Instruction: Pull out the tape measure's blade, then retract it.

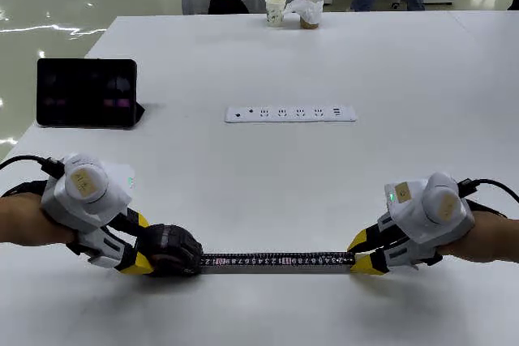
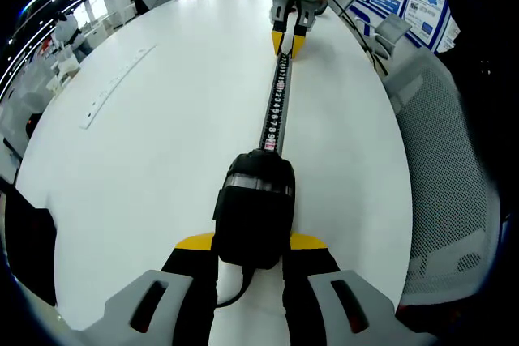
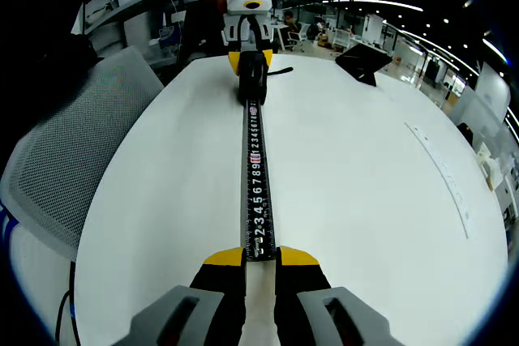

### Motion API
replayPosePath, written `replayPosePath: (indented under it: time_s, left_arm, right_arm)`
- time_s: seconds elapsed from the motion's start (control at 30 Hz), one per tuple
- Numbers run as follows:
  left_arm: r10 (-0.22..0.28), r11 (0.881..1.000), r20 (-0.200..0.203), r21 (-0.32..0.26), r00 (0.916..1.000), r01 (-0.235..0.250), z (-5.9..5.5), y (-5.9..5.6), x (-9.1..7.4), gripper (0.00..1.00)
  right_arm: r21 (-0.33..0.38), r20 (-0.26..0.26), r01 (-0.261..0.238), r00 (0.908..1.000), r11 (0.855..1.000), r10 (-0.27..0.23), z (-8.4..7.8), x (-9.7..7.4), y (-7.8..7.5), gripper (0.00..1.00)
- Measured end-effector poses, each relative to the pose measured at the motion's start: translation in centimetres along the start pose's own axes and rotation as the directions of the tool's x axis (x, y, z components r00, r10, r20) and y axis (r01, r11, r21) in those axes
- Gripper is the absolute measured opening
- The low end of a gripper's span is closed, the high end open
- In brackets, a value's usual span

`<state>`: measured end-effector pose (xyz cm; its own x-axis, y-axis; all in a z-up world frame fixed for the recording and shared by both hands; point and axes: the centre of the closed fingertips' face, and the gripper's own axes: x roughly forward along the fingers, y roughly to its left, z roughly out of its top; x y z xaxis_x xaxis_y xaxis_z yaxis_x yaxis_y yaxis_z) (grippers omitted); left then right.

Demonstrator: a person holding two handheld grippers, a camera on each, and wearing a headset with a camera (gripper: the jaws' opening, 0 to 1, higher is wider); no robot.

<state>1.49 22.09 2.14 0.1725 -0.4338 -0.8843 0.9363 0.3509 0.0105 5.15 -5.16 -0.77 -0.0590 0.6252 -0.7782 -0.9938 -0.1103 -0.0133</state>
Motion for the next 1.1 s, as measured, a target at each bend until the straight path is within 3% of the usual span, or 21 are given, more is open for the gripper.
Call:
replayPosePath:
  time_s: [1.1]
  left_arm:
    - [-0.002, 0.999, -0.015, 0.033, 0.9999, 0.003, 0.12, 0.09, 0.13, 0.26]
  right_arm:
    - [-0.042, -0.049, -0.003, 0.9988, 0.999, 0.001, 0.01, 0.15, 0.01, 0.11]
